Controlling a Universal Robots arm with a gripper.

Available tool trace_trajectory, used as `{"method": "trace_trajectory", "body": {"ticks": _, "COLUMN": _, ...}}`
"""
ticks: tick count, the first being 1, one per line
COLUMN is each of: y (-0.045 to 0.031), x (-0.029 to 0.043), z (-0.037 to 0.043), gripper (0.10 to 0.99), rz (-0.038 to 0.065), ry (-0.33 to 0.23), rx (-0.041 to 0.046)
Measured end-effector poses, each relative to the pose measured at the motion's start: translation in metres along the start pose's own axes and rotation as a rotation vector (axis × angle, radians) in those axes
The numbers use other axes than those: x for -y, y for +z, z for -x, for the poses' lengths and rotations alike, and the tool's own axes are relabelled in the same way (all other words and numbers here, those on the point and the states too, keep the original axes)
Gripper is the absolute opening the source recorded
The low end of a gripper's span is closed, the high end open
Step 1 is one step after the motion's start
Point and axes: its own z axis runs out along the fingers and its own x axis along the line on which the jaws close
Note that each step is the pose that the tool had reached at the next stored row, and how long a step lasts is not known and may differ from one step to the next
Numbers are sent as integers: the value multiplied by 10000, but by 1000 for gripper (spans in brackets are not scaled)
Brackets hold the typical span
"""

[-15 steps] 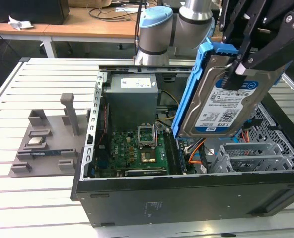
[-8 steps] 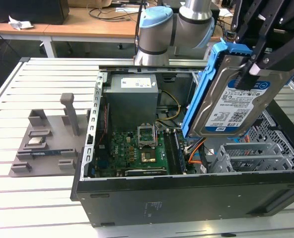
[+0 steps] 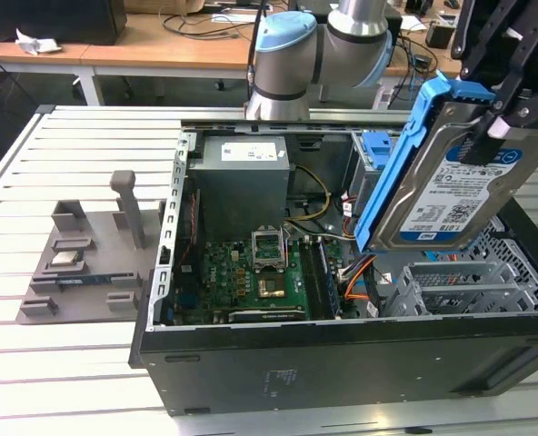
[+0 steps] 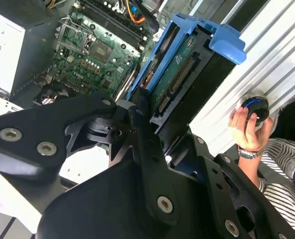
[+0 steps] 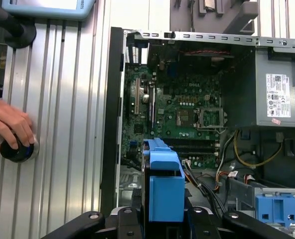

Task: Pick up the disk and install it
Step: 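Pick up the disk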

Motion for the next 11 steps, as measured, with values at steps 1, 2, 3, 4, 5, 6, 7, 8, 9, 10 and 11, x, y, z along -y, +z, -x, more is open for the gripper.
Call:
{"method": "trace_trajectory", "body": {"ticks": 1, "y": -3, "x": 25, "z": -1, "gripper": 369, "rz": 0, "ry": 0, "rx": 0}}
{"method": "trace_trajectory", "body": {"ticks": 2, "y": -5, "x": 47, "z": -2, "gripper": 369, "rz": 0, "ry": 0, "rx": 1}}
{"method": "trace_trajectory", "body": {"ticks": 3, "y": -10, "x": 86, "z": -3, "gripper": 369, "rz": 1, "ry": 0, "rx": -1}}
{"method": "trace_trajectory", "body": {"ticks": 4, "y": -13, "x": 116, "z": -4, "gripper": 369, "rz": 1, "ry": -1, "rx": 0}}
{"method": "trace_trajectory", "body": {"ticks": 5, "y": -15, "x": 137, "z": -4, "gripper": 369, "rz": 1, "ry": -1, "rx": 0}}
{"method": "trace_trajectory", "body": {"ticks": 6, "y": -18, "x": 166, "z": -5, "gripper": 369, "rz": 2, "ry": 0, "rx": 0}}
{"method": "trace_trajectory", "body": {"ticks": 7, "y": -18, "x": 186, "z": -5, "gripper": 369, "rz": 3, "ry": 0, "rx": 0}}
{"method": "trace_trajectory", "body": {"ticks": 8, "y": -14, "x": 218, "z": -6, "gripper": 369, "rz": 5, "ry": -1, "rx": 3}}
{"method": "trace_trajectory", "body": {"ticks": 9, "y": -6, "x": 249, "z": -6, "gripper": 369, "rz": 9, "ry": 0, "rx": 0}}
{"method": "trace_trajectory", "body": {"ticks": 10, "y": 9, "x": 280, "z": -6, "gripper": 369, "rz": 15, "ry": 0, "rx": 0}}
{"method": "trace_trajectory", "body": {"ticks": 11, "y": 17, "x": 297, "z": -6, "gripper": 369, "rz": 18, "ry": 0, "rx": 0}}
